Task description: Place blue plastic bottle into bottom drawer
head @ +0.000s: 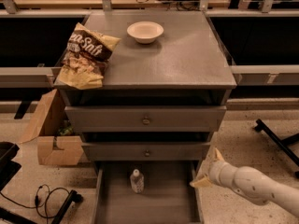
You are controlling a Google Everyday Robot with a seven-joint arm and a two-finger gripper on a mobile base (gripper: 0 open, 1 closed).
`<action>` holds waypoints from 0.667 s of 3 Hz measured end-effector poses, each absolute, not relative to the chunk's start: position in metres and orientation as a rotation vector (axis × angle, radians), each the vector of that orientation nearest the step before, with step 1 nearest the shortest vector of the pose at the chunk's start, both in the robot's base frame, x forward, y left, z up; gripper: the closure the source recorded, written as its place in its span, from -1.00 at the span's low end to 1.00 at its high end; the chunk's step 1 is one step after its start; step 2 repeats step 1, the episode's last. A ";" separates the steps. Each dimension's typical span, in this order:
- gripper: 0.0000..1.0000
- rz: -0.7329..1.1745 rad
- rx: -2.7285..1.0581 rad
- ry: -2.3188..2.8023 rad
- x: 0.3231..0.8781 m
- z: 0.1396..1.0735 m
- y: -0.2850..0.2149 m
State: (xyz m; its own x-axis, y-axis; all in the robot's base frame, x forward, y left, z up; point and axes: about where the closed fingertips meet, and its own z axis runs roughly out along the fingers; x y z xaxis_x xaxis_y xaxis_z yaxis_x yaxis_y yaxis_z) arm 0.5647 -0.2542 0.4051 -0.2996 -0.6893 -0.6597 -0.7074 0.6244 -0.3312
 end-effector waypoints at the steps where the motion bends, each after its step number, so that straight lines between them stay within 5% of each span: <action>1: -1.00 -0.020 -1.070 2.033 0.584 0.464 -0.191; 2: -1.00 -0.020 -1.070 2.033 0.584 0.464 -0.191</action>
Offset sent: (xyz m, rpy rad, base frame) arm 0.0000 0.0000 0.0000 0.0000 0.0000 0.0000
